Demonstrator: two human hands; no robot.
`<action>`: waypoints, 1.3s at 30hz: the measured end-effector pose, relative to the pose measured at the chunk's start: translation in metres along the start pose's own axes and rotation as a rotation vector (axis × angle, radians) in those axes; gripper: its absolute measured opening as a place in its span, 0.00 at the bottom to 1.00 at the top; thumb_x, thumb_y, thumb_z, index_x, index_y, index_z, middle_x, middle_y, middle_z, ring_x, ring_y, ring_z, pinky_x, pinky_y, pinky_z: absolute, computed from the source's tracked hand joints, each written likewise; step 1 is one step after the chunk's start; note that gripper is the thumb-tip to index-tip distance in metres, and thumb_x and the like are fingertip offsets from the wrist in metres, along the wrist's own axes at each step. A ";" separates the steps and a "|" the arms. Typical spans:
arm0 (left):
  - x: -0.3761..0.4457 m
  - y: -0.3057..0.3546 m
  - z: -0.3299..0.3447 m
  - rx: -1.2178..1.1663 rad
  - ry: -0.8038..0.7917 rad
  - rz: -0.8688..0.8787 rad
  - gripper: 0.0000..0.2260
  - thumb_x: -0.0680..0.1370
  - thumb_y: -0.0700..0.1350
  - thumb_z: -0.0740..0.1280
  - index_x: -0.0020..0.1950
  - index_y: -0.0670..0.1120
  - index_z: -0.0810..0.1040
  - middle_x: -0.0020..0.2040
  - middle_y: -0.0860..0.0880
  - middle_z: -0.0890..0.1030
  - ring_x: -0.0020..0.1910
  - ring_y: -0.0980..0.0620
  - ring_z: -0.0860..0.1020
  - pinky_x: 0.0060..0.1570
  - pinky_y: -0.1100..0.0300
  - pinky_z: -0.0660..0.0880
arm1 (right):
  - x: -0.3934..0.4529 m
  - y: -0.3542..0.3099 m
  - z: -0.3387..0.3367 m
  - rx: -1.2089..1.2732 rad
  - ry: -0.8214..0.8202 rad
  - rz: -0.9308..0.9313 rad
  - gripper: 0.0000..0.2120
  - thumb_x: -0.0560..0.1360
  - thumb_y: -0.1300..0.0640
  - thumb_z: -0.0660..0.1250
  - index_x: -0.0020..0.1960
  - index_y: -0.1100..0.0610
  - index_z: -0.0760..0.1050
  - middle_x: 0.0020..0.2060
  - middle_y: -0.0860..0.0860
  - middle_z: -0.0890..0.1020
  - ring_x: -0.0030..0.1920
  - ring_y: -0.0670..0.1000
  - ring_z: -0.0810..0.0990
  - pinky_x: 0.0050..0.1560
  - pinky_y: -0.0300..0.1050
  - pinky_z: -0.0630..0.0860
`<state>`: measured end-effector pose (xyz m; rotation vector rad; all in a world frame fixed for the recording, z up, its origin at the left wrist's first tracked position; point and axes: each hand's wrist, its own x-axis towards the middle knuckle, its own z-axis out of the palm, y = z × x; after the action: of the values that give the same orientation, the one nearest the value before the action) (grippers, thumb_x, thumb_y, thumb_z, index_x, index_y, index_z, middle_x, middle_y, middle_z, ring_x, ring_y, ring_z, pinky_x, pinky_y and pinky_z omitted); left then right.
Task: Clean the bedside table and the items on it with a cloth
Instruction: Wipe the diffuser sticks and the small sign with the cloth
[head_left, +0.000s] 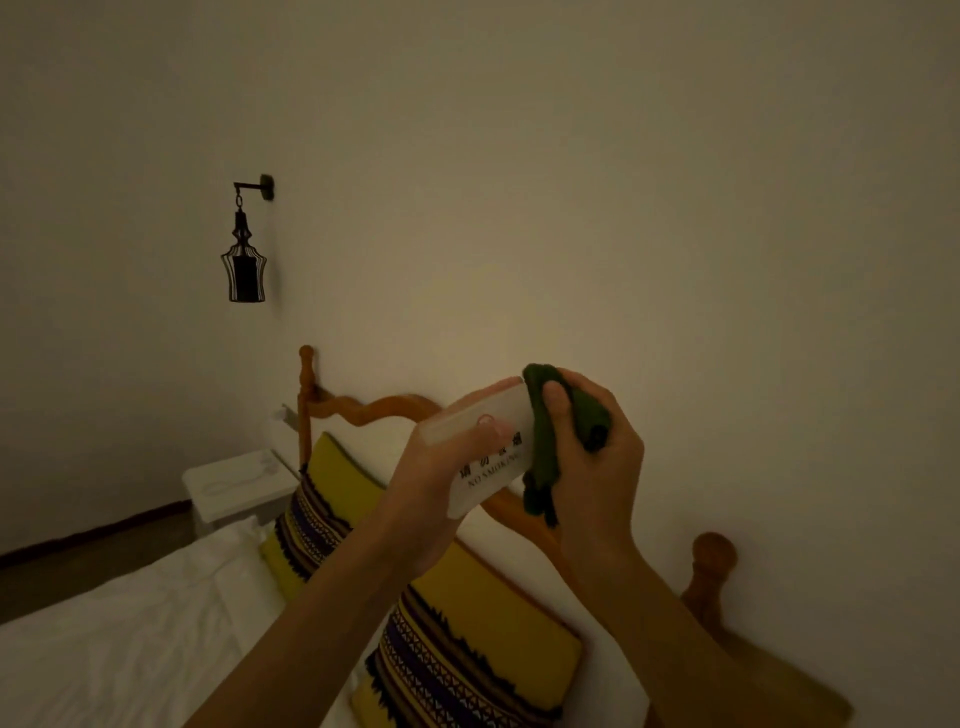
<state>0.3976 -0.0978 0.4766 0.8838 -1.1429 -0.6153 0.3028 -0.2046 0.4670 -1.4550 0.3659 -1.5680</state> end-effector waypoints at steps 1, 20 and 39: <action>-0.001 -0.001 0.000 -0.006 -0.022 -0.017 0.18 0.73 0.51 0.69 0.62 0.53 0.82 0.53 0.48 0.84 0.53 0.51 0.83 0.48 0.61 0.79 | -0.002 -0.001 -0.003 0.160 -0.012 0.144 0.13 0.77 0.50 0.70 0.60 0.53 0.80 0.53 0.54 0.85 0.52 0.57 0.85 0.47 0.60 0.84; -0.012 -0.017 0.040 0.143 0.394 0.173 0.26 0.63 0.59 0.76 0.50 0.45 0.72 0.41 0.53 0.85 0.42 0.52 0.86 0.32 0.63 0.80 | -0.035 -0.036 -0.032 0.102 0.011 -0.075 0.12 0.73 0.43 0.72 0.53 0.47 0.79 0.45 0.50 0.85 0.43 0.54 0.86 0.36 0.44 0.83; -0.005 -0.017 0.055 0.442 0.305 -0.269 0.58 0.52 0.86 0.59 0.71 0.48 0.65 0.66 0.45 0.71 0.64 0.45 0.74 0.61 0.42 0.77 | -0.044 -0.030 -0.024 0.025 0.203 -0.158 0.10 0.74 0.46 0.71 0.53 0.45 0.77 0.46 0.40 0.83 0.49 0.44 0.84 0.46 0.36 0.82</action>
<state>0.3444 -0.1177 0.4681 1.4749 -0.8994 -0.4272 0.2626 -0.1640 0.4564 -1.3355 0.3548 -1.8480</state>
